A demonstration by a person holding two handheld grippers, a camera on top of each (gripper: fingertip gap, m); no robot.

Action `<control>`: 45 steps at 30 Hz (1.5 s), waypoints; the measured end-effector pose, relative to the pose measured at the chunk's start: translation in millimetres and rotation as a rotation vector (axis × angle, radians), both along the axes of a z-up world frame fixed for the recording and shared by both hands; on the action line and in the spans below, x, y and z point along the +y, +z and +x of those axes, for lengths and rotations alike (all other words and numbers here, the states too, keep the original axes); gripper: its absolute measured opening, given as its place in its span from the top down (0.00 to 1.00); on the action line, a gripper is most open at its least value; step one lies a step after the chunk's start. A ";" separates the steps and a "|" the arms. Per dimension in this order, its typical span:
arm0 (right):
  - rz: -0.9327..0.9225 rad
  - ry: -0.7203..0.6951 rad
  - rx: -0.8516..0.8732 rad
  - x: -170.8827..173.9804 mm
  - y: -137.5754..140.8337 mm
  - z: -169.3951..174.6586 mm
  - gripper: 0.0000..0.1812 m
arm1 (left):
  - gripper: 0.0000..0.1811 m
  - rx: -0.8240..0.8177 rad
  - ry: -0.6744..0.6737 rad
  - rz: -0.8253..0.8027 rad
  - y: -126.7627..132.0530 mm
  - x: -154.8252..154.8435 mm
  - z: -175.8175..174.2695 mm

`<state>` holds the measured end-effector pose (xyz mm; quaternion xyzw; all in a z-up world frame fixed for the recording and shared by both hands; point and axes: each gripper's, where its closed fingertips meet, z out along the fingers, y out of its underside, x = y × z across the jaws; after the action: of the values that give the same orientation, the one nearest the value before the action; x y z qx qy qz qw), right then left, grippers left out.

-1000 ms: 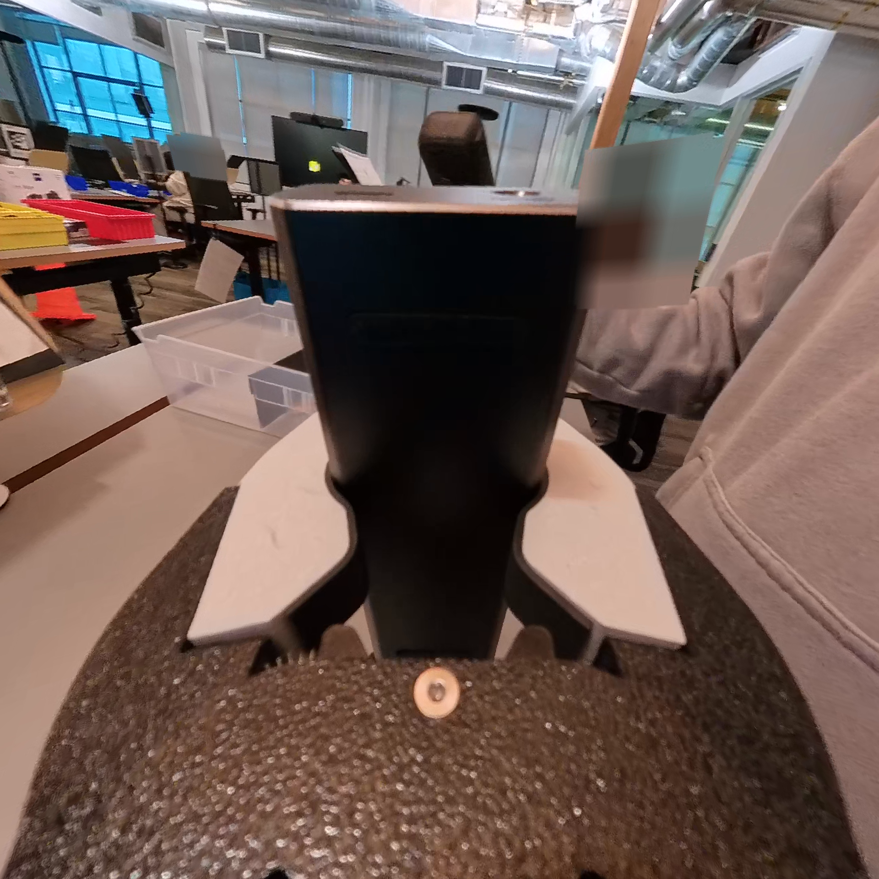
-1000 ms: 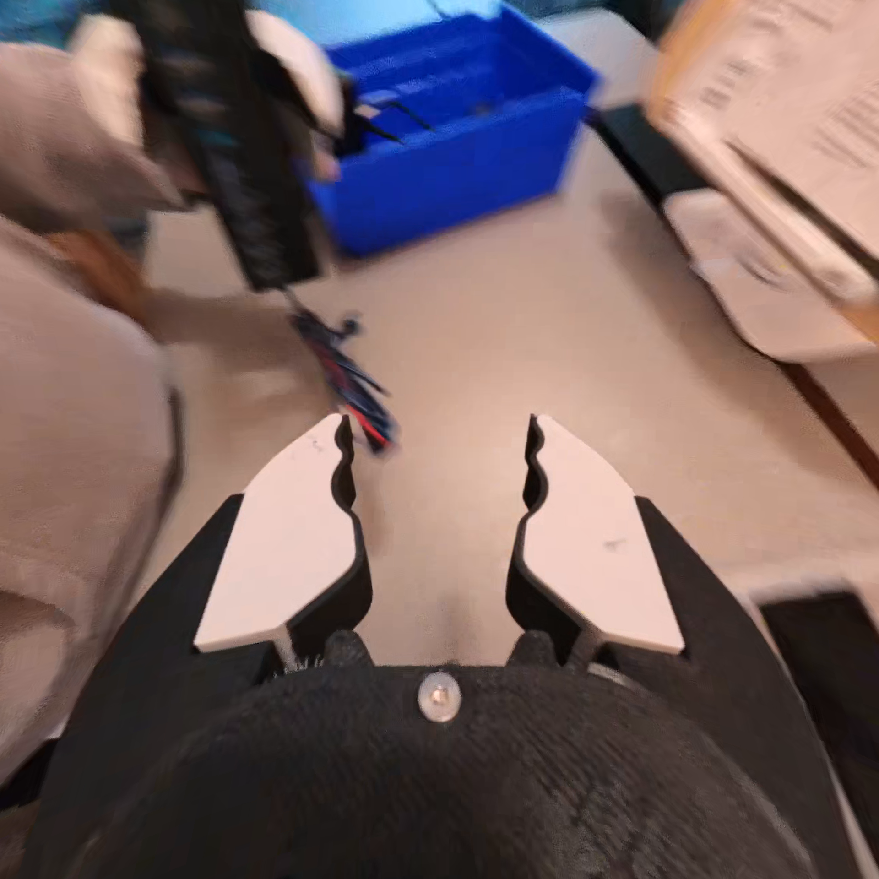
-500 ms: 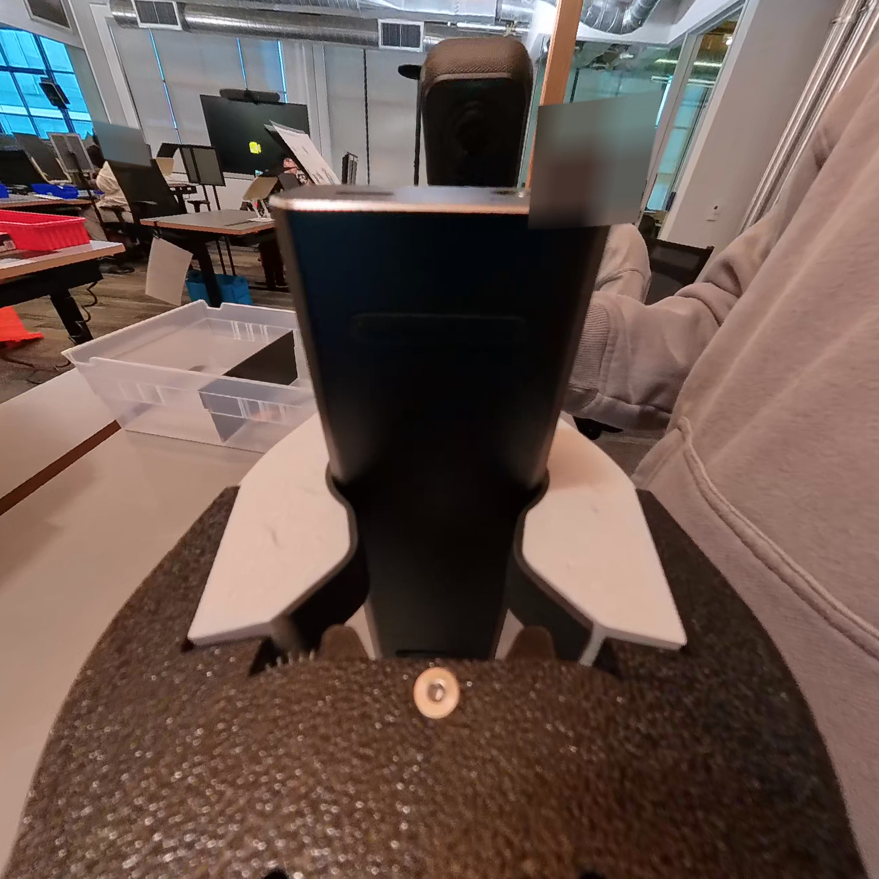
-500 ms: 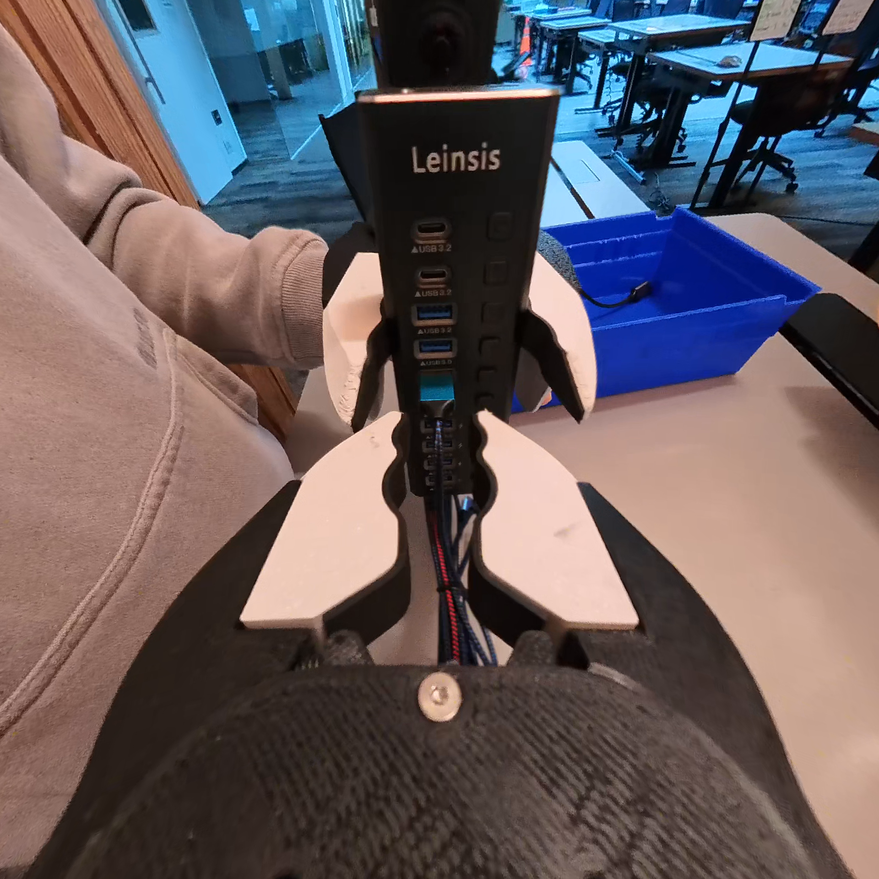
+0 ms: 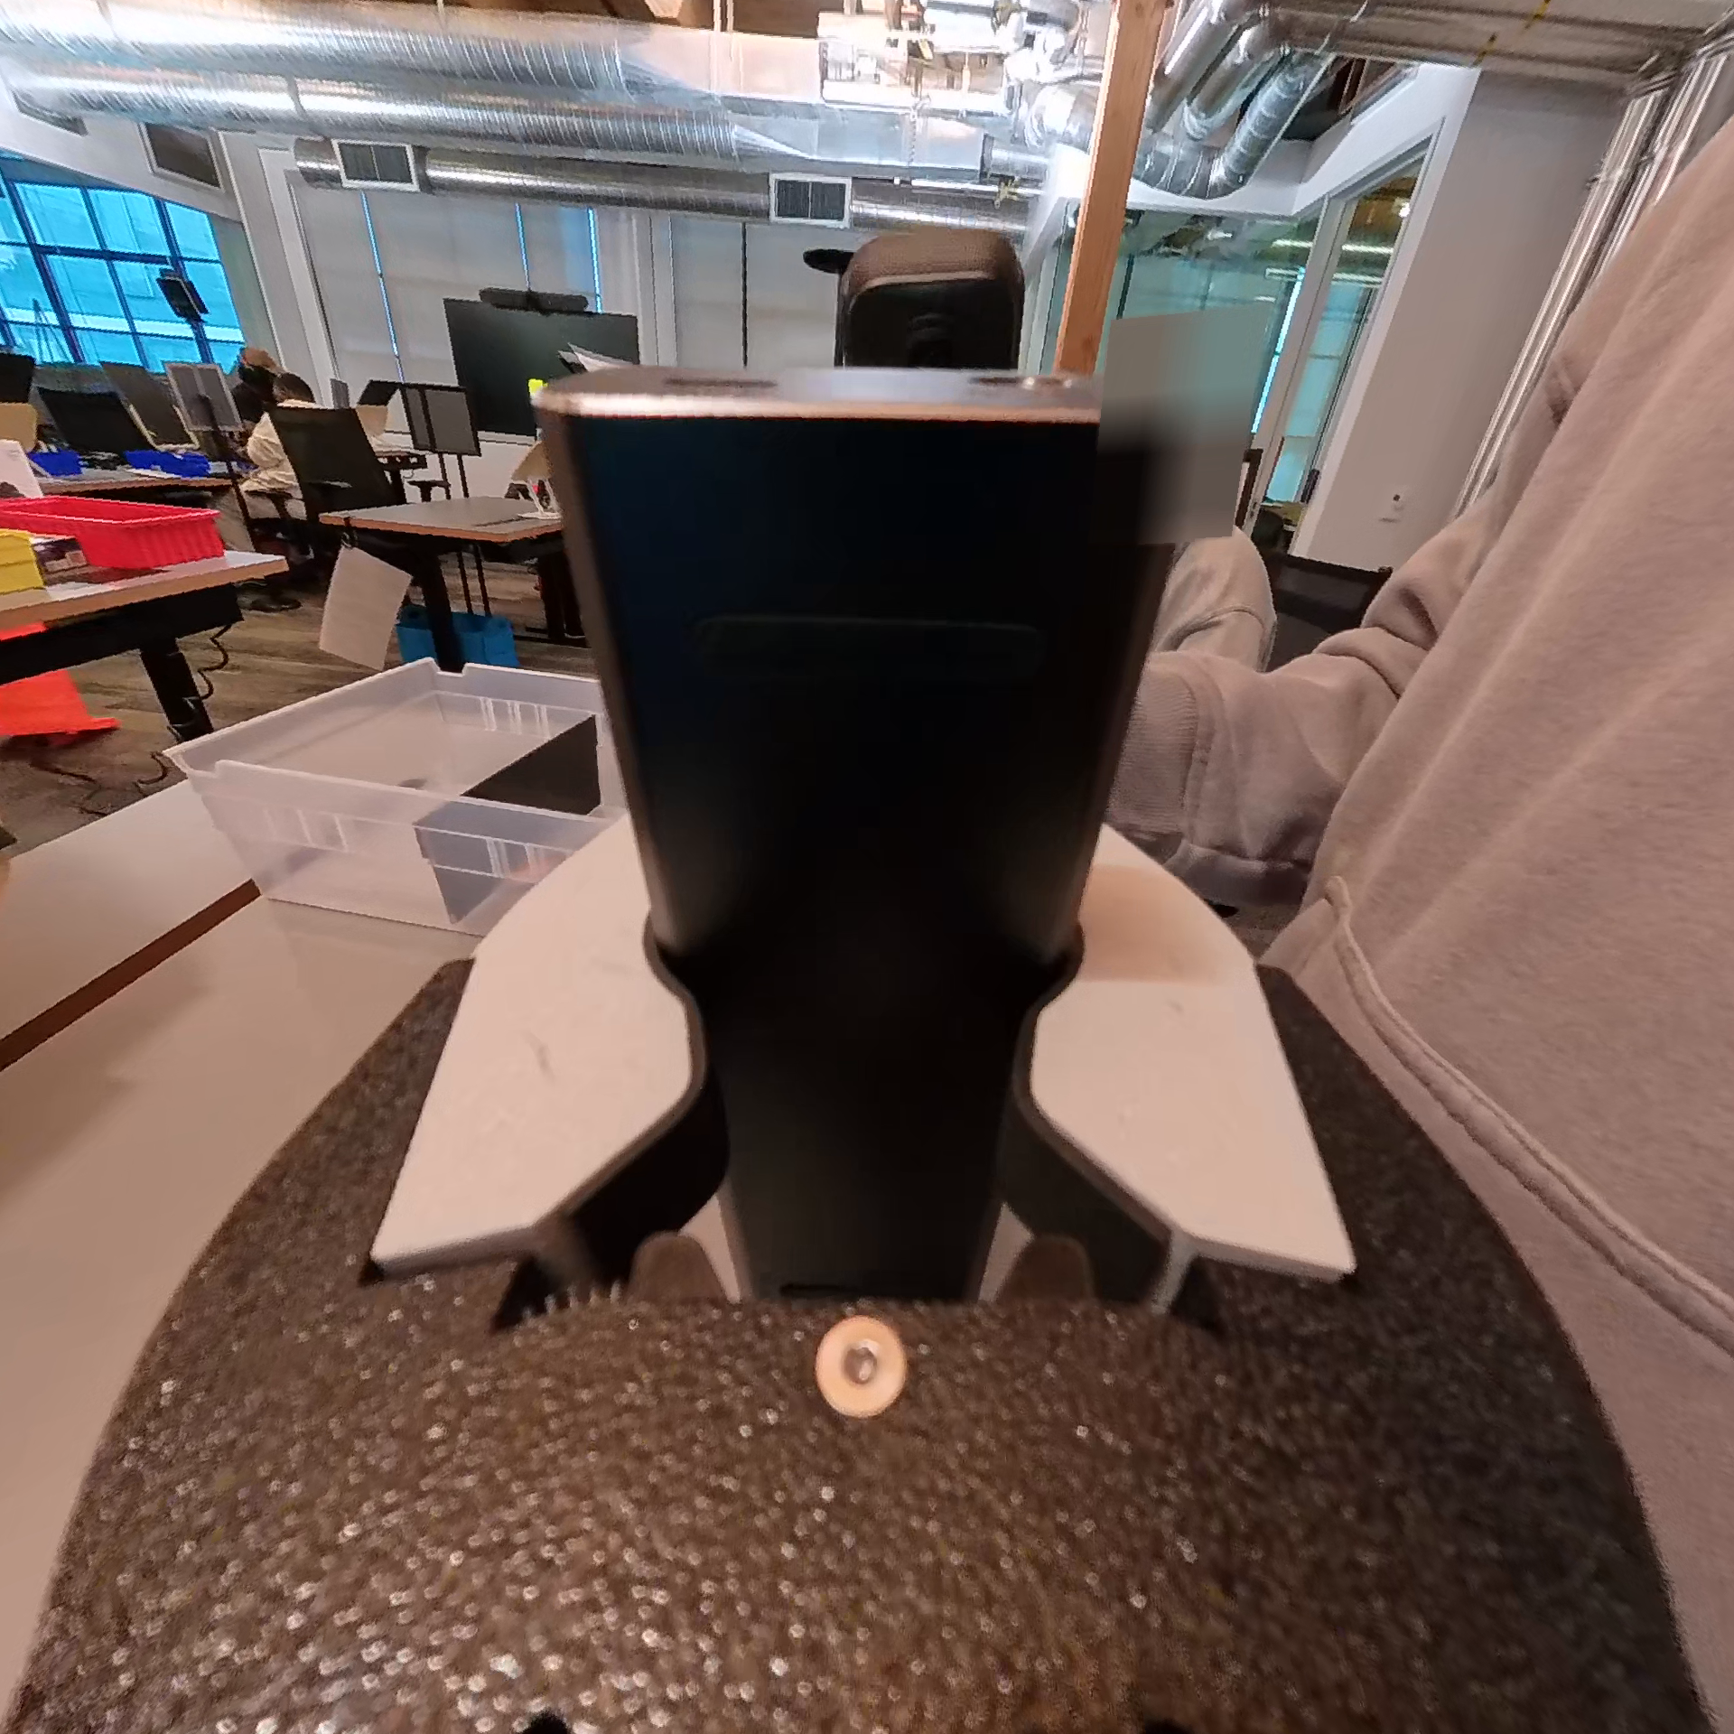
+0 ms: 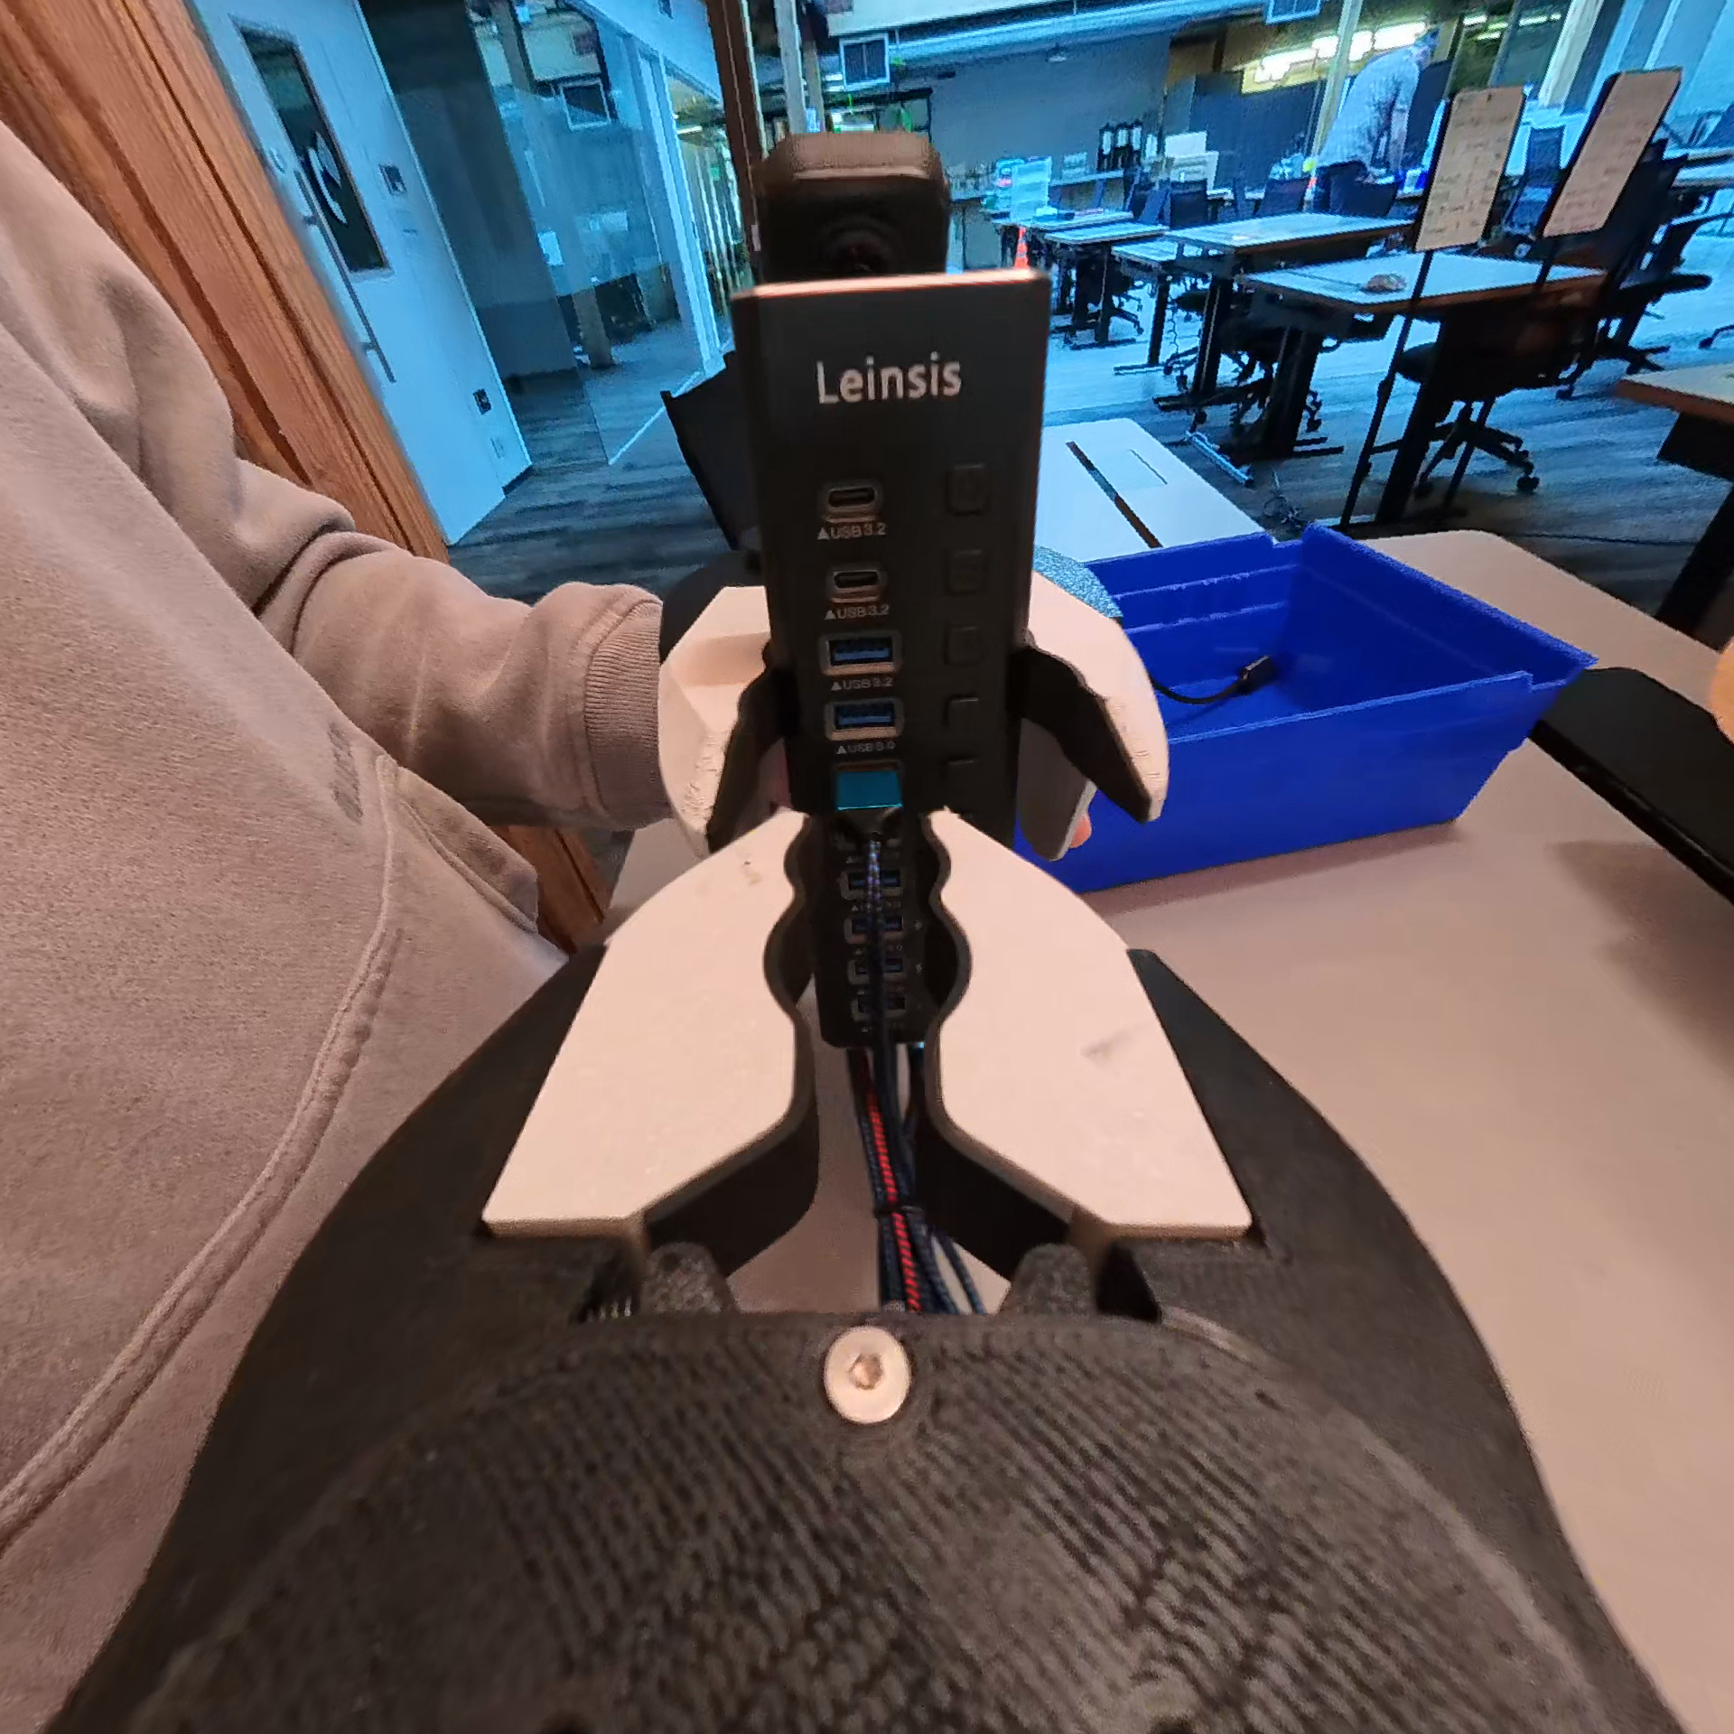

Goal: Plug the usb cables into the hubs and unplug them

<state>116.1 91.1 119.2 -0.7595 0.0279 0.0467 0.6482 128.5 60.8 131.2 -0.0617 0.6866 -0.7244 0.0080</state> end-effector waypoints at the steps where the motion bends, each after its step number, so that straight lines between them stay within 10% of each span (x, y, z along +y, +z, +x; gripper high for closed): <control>1: -0.003 -0.004 0.000 1.9 -1.3 -1.2 0.90 | 0.61 -0.003 -0.003 0.000 0.4 -0.7 -1.6; 35: -0.175 -0.009 -0.027 -20.1 -7.2 -9.6 0.92 | 0.61 0.005 -0.039 0.054 -5.1 -19.7 -9.5; 40: -0.238 -0.209 0.007 -121.2 4.3 35.8 0.92 | 0.61 -0.015 0.146 0.064 10.6 49.5 27.2; 45: -0.189 -0.352 -0.112 -194.1 54.3 78.0 0.92 | 0.60 -0.071 0.160 0.031 38.6 55.5 29.7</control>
<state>194.1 -103.0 173.5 -0.8017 0.1285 -0.1123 0.5728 158.2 116.3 169.9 -0.0905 0.6898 -0.7125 0.0914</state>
